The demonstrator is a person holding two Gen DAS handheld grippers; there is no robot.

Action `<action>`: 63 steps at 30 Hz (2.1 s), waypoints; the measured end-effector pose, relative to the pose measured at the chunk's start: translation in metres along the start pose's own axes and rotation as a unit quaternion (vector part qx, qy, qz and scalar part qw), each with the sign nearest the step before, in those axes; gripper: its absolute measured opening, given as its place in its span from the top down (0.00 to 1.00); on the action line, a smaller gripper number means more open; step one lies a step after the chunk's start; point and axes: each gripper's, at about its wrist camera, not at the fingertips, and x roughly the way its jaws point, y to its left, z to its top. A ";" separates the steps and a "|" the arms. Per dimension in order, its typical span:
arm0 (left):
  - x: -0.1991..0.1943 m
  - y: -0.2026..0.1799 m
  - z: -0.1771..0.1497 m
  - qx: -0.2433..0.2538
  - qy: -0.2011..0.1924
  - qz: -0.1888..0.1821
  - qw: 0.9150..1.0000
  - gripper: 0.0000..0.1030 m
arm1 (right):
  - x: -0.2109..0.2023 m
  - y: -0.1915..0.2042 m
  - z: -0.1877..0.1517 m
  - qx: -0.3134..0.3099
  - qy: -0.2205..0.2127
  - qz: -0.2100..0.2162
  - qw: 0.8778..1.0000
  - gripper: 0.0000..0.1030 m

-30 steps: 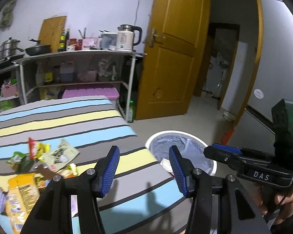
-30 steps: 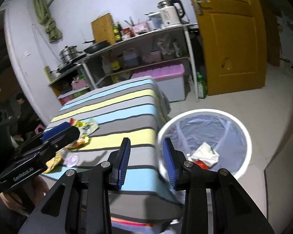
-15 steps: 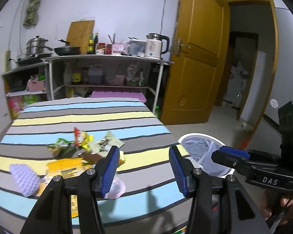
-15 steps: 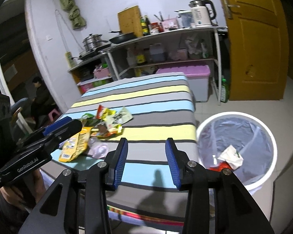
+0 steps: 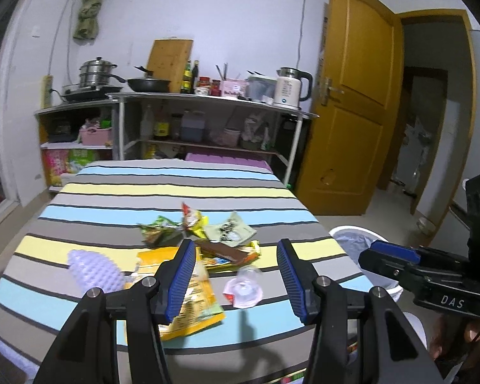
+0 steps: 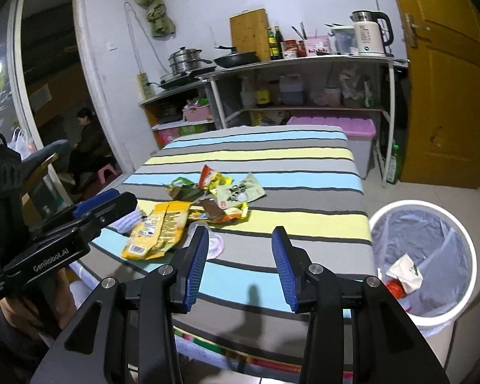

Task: Collect trash
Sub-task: 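Move both grippers back over the table toward the remaining trash, then close the left gripper on the purple foam net while the right gripper grasps the clear cup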

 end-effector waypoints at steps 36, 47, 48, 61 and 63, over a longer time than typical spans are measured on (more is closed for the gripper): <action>0.022 0.136 -0.031 -0.088 0.051 0.127 0.987 0.49 | 0.094 0.057 -0.005 -0.071 0.070 0.023 0.995 0.58; 0.056 0.154 -0.035 -0.120 0.089 0.130 0.980 0.49 | 0.123 0.060 -0.005 -0.085 0.093 0.003 0.992 0.58; 0.057 0.155 -0.034 -0.122 0.090 0.129 0.980 0.49 | 0.125 0.059 -0.005 -0.083 0.098 0.001 0.992 0.58; 0.063 0.158 -0.034 -0.125 0.101 0.128 0.979 0.65 | 0.128 0.045 -0.004 -0.051 0.112 -0.004 0.992 0.73; 0.061 0.157 -0.032 -0.124 0.100 0.130 0.979 0.69 | 0.126 0.045 -0.003 -0.051 0.109 -0.004 0.993 0.73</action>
